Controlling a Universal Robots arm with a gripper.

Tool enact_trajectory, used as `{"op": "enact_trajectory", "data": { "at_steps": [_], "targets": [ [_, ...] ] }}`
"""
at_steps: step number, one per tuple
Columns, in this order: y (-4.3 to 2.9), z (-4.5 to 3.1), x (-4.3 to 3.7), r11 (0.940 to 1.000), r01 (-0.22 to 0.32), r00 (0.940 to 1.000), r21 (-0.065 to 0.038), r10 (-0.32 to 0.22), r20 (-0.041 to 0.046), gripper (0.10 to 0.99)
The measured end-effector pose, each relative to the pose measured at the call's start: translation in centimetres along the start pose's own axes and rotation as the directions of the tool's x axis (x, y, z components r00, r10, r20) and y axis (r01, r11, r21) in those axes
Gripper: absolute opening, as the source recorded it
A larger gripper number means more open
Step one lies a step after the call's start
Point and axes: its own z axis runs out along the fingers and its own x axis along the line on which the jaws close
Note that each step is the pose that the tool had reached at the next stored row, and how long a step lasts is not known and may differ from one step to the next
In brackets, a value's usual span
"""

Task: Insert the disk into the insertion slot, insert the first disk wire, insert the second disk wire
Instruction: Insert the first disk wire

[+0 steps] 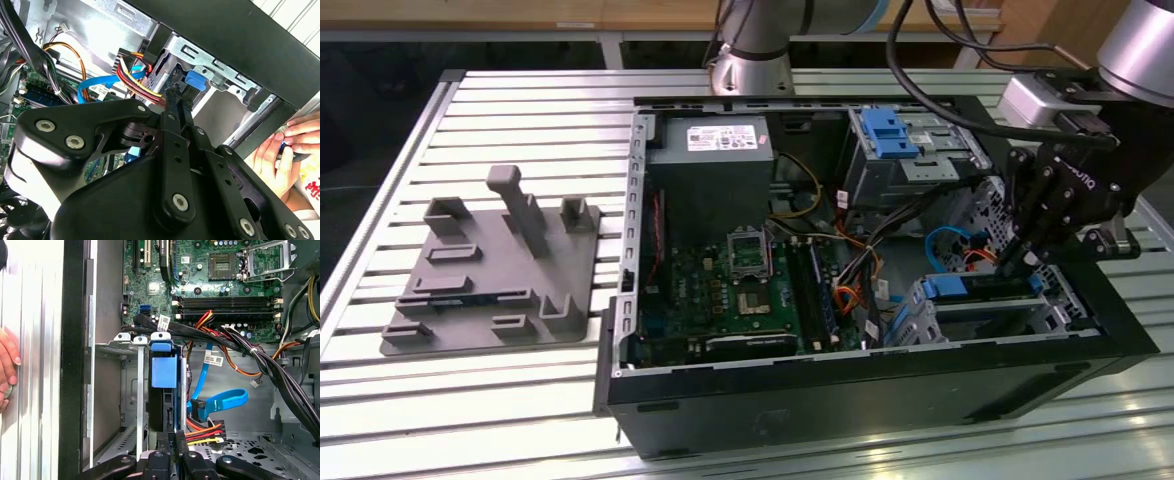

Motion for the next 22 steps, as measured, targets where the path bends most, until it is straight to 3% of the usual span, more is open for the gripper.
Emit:
{"op": "enact_trajectory", "data": {
  "at_steps": [22],
  "targets": [
    [-0.04, 0.56, -0.01, 1.0, 0.0, 1.0, 0.0, 0.0, 0.0001, 0.165]
  ]
}}
